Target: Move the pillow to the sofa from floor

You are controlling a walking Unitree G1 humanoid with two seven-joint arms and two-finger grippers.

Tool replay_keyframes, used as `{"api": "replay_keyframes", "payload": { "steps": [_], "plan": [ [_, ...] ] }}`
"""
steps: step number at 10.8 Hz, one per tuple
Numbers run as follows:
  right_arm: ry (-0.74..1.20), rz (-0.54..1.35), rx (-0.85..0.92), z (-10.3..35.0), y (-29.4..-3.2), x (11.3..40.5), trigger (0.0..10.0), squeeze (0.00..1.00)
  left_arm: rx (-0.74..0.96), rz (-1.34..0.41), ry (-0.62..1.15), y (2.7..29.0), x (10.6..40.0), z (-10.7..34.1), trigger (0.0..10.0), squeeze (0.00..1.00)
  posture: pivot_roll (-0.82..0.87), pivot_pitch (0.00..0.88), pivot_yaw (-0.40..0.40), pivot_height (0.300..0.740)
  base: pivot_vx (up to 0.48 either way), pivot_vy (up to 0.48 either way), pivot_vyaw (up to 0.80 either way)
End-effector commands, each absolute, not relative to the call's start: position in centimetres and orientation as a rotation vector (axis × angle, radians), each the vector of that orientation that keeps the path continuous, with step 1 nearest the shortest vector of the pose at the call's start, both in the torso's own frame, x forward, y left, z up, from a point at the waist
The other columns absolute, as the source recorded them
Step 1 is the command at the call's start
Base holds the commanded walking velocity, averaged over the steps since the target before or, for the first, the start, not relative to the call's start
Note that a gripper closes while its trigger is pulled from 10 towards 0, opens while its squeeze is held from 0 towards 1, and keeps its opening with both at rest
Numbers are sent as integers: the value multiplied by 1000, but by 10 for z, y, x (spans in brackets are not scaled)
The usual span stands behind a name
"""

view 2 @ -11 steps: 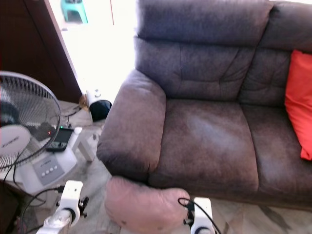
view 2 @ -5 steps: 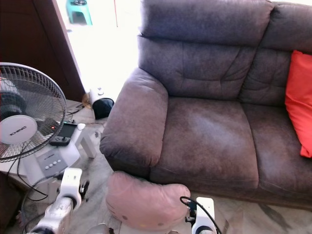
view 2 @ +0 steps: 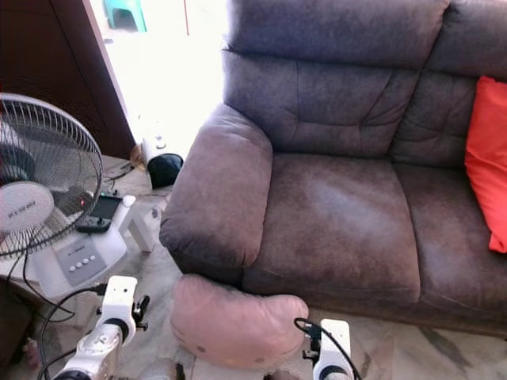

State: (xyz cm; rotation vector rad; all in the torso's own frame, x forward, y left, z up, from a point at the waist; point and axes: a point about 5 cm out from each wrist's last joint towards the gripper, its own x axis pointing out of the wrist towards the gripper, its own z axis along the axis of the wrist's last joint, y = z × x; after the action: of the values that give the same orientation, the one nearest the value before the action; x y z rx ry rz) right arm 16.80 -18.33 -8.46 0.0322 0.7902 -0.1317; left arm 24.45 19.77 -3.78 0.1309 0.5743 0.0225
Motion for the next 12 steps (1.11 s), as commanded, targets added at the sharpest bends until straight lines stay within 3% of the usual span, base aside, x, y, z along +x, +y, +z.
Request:
{"api": "replay_keyframes", "payload": {
  "steps": [1,3,6,12],
  "plan": [
    [794,-146,40,-85,-185,166,10000,0,121,31,598,200,238,-42,10000,0,101,81,-49,623,0,0,0],
    [795,-139,26,-85,-185,166,10000,0,122,28,600,200,238,-43,10000,0,101,80,-49,579,0,0,0],
    [779,-146,17,-76,-190,189,10000,0,123,30,597,201,239,-41,10000,0,103,78,-48,579,0,0,0],
    [803,-150,29,-78,-190,186,10000,0,68,69,523,206,256,-27,10000,0,101,74,-47,579,0,0,0]
  ]
}}
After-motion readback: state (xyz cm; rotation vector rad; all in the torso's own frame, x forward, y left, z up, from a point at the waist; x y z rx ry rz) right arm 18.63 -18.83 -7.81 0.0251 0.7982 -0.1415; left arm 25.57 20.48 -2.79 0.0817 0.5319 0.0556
